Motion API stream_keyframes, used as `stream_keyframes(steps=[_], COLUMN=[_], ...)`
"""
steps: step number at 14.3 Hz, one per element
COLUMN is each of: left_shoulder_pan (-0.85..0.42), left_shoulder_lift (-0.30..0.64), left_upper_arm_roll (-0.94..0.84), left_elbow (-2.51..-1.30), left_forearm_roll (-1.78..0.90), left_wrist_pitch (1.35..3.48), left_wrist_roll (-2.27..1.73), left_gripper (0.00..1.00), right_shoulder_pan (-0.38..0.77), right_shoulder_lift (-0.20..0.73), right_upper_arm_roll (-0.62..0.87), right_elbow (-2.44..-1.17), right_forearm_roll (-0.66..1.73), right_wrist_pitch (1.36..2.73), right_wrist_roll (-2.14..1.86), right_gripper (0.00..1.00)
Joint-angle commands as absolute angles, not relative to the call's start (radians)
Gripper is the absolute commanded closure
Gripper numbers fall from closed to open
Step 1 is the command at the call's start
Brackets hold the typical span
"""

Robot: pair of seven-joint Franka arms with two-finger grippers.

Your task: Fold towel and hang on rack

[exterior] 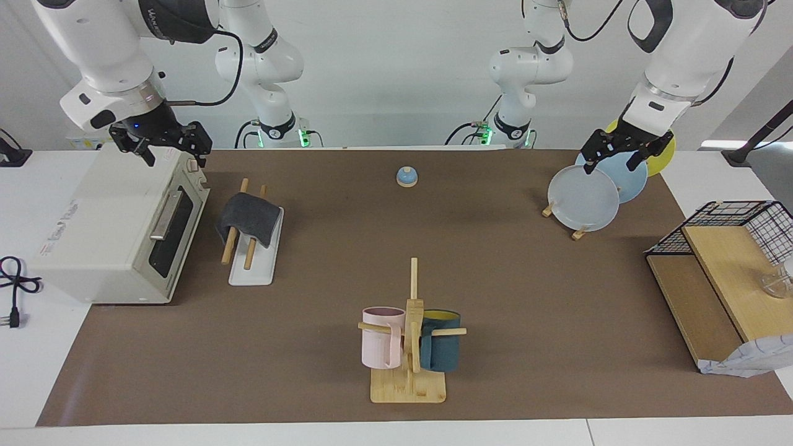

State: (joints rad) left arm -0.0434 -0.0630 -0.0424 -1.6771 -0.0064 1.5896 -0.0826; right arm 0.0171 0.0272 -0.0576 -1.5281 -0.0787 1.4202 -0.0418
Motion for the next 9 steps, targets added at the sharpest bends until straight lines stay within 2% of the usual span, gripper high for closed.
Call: stream_keyframes(steps=[1, 9], left_shoulder_pan=[-0.044, -0.044], left_shoulder_lift=[-0.081, -0.081], left_upper_arm_roll=[-0.035, -0.035], left_elbow=[-1.69, -1.69], left_forearm_roll=[-0.005, -0.006], left_wrist_pitch=[1.586, 1.586], left_wrist_roll=[-0.075, -0.075], left_gripper=[0.0, 0.0], right_shoulder_pan=[-0.006, -0.021], right_shoulder_lift=[0.037, 0.034], right_upper_arm_roll=[-0.049, -0.037], right_elbow=[-1.497, -1.497], right_forearm_roll=[-0.052, -0.052], right_wrist_pitch=[1.396, 1.399], right_wrist_roll=[-0.029, -0.031], right_gripper=[0.0, 0.0])
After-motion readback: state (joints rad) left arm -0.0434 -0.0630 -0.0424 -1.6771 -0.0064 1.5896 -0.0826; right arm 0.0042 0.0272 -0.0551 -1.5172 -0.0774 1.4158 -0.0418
